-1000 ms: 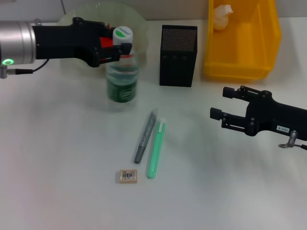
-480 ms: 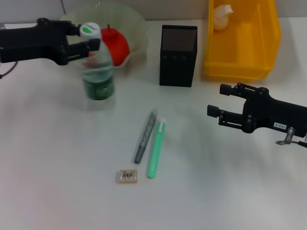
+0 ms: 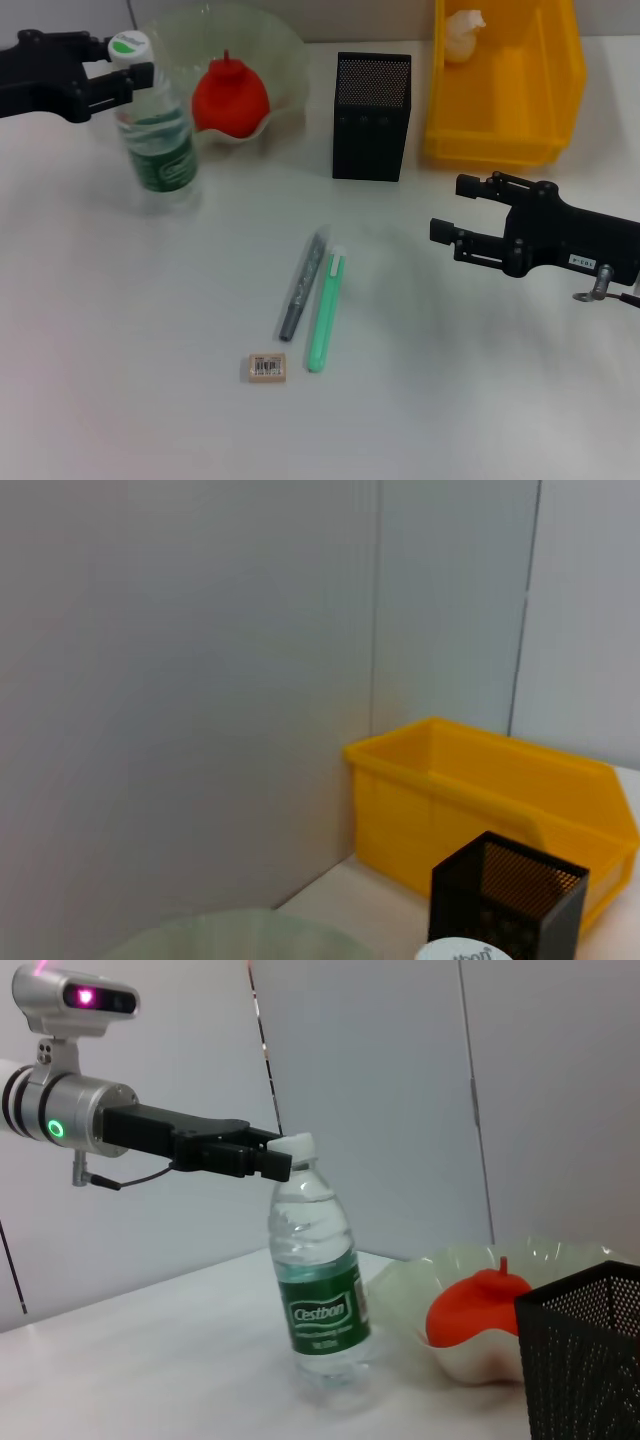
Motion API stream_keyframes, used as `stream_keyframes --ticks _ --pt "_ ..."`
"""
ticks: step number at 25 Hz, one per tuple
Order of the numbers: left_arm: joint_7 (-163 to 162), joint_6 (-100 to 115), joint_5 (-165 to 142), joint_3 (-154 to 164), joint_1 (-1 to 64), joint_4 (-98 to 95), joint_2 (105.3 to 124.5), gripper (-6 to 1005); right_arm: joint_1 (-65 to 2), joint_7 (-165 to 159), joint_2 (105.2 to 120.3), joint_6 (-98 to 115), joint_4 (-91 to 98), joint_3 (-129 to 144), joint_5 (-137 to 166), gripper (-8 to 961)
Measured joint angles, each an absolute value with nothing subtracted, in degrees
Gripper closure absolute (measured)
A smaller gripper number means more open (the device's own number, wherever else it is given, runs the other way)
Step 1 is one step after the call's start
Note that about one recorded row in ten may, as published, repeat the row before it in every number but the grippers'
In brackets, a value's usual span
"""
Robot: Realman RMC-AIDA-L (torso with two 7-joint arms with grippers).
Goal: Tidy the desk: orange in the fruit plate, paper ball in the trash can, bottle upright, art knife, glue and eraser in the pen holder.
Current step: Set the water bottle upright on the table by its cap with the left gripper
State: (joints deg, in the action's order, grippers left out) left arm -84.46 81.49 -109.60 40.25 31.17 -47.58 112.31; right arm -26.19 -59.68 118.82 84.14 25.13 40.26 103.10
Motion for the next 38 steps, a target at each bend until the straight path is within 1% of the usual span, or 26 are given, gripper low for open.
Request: stream_keyframes --ticks 4,18,36,38 --pt "-83.8 80.3 -109.6 39.8 31.2 -46.4 111.94 531 -26.2 -59.7 118.82 84.2 25.1 40.3 103.1 215" --pt "-82.6 76.9 -110.1 39.7 31.1 -45.4 111.93 520 -26.4 -60.0 118.82 84.2 25.0 40.3 103.1 215" --pt "-82.6 75.4 -110.0 39.7 30.3 -45.4 112.62 506 -26.4 -60.4 118.82 84.0 25.2 40.3 103.1 215" --pt "-82.6 75.7 -109.6 39.7 30.2 -45.7 112.63 428 -26.4 -60.4 118.83 84.0 25.2 40.3 103.1 215"
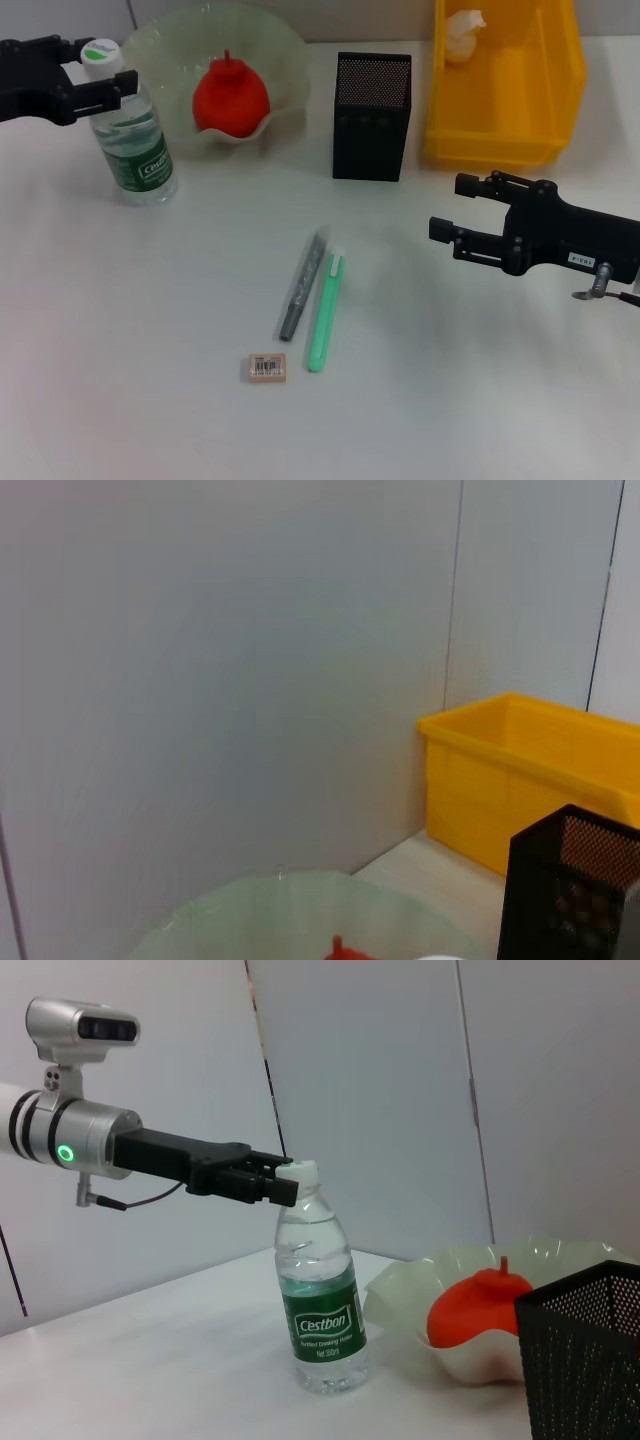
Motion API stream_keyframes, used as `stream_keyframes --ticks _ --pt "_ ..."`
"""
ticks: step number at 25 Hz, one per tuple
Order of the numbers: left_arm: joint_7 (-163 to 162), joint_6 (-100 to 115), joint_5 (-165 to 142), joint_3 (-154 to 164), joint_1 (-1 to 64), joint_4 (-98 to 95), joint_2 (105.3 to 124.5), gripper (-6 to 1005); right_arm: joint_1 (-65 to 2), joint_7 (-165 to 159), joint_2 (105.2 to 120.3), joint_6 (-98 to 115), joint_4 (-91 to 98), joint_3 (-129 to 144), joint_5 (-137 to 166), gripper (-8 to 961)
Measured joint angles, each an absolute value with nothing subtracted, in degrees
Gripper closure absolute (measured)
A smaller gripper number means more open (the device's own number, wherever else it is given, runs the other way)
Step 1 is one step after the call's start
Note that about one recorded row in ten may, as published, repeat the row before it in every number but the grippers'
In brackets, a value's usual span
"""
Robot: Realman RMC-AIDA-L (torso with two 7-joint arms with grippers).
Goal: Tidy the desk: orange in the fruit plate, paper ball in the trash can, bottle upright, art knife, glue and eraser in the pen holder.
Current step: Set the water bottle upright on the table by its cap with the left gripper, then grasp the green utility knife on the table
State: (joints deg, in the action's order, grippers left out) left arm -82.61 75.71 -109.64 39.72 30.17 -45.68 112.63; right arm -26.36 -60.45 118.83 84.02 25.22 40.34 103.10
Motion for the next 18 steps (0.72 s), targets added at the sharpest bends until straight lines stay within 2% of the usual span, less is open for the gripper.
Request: stream_keyframes --ticks 3,9,13,18 --pt "-83.2 76.7 -107.2 39.5 30.0 -46.4 112.41 311 -26.4 -60.5 118.82 84.0 25.2 40.3 103.1 215" --pt "-86.3 83.6 -100.2 33.7 29.3 -47.2 111.79 282 -26.8 -60.9 118.83 84.2 25.2 40.3 103.0 215" --pt "-86.3 100.4 -95.4 32.5 28.1 -47.2 110.83 244 -27.7 -62.0 118.82 84.4 25.2 40.3 103.0 215" --pt "-84.2 109.2 -96.1 34.5 26.8 -46.5 111.12 216 -29.2 -64.7 118.78 84.6 25.3 40.4 103.1 215"
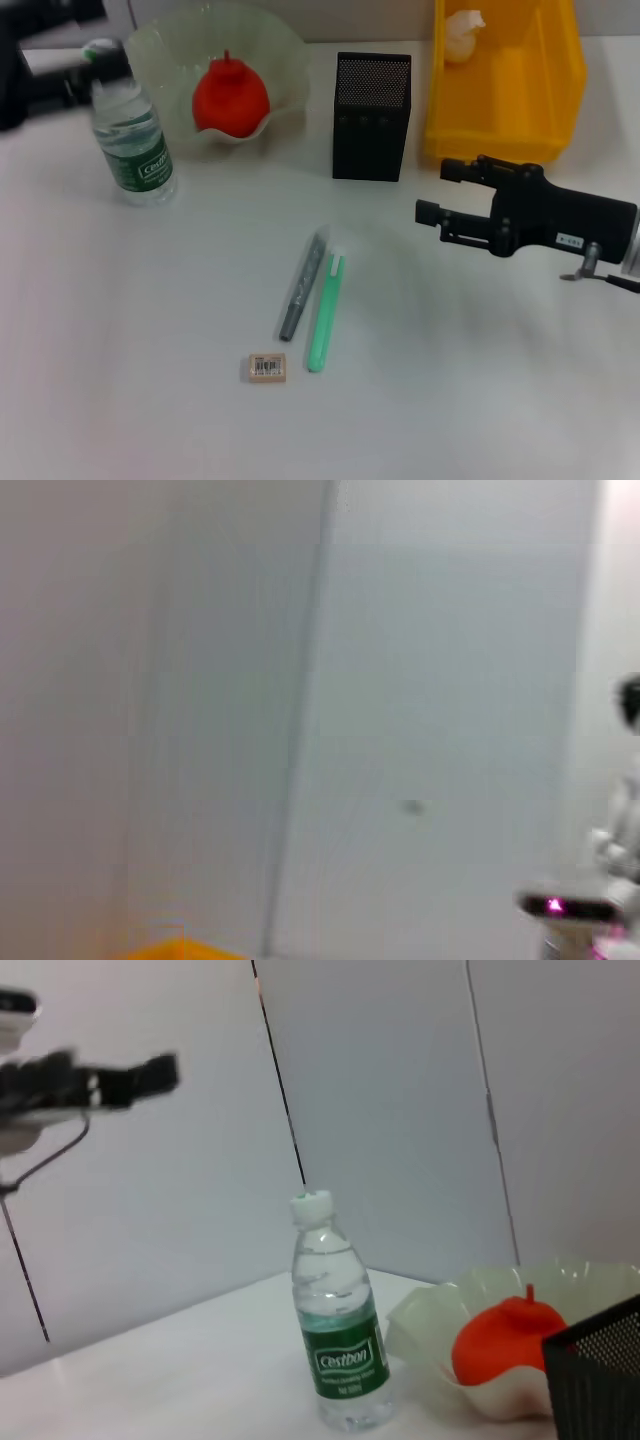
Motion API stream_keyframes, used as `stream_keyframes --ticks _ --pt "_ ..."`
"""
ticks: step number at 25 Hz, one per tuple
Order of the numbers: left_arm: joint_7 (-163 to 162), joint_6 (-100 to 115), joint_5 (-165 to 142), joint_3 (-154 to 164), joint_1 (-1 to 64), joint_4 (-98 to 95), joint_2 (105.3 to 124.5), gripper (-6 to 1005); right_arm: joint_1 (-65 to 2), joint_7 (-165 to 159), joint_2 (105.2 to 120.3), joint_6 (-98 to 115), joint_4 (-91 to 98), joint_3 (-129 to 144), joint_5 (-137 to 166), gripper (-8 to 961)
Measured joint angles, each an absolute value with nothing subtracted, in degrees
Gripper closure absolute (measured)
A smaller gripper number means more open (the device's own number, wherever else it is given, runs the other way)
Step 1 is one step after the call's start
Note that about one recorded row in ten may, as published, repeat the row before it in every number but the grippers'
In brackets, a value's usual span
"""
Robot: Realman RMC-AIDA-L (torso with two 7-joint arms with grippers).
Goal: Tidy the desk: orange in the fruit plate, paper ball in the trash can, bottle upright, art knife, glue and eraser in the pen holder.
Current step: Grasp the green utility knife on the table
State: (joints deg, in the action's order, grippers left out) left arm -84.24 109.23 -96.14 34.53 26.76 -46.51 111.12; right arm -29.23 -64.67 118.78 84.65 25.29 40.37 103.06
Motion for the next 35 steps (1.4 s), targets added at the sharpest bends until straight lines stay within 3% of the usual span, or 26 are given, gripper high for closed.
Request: stream_keyframes --ticks 14,16,21,28,35 --pt "-77.8 107.1 -101.9 37.5 24.6 -41.0 112.98 218 -31.1 -71.5 118.50 84.6 26.8 41.1 104.5 215" --pt "-71.7 103.8 -105.4 37.6 24.1 -38.4 114.61 219 -32.4 -81.6 118.49 84.6 30.8 42.3 109.0 215" --pt "-67.4 101.5 -107.0 37.7 24.1 -35.3 115.06 219 -35.3 -105.1 118.45 85.2 40.8 50.2 116.4 215" --pt "-64.9 99.7 -107.4 37.7 23.8 -35.0 115.71 220 -43.8 -138.1 118.60 88.0 53.9 63.7 131.9 215" --pt "-64.9 97.9 -109.3 37.6 23.7 -34.9 115.36 221 -56.8 -149.8 119.12 89.0 47.4 69.9 142.9 215"
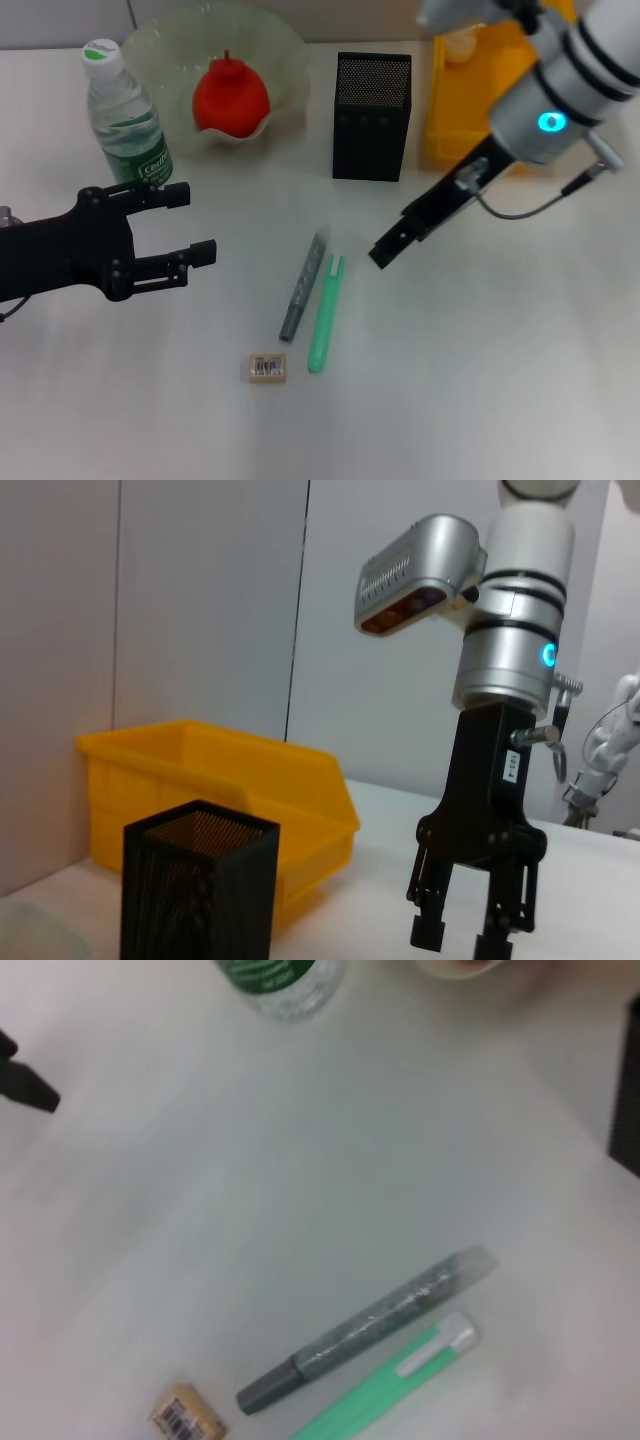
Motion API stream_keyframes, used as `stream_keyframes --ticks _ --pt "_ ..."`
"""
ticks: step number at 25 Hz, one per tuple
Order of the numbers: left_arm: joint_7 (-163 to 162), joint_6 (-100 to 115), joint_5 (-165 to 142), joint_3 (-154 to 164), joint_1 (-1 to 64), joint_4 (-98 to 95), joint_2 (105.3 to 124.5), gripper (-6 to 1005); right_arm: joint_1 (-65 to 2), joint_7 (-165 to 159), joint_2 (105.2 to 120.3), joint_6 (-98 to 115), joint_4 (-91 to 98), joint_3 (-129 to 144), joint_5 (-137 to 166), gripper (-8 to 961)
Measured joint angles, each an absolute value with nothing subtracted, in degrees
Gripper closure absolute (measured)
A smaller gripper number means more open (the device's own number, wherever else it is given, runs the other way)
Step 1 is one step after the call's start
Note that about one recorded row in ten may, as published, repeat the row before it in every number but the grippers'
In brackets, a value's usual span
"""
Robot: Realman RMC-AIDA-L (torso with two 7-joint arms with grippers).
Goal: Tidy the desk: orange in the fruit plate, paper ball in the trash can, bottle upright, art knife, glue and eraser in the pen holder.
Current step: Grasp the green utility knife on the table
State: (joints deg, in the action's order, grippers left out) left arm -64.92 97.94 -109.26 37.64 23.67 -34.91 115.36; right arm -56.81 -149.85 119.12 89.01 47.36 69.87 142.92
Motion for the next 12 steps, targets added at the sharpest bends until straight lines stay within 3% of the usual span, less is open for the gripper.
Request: stream_keyframes --ticks 12 --pt "-65.3 96.8 -109.9 37.8 23.5 -35.2 115.14 221 -61.2 -150.1 119.80 83.3 44.2 85.3 137.0 216"
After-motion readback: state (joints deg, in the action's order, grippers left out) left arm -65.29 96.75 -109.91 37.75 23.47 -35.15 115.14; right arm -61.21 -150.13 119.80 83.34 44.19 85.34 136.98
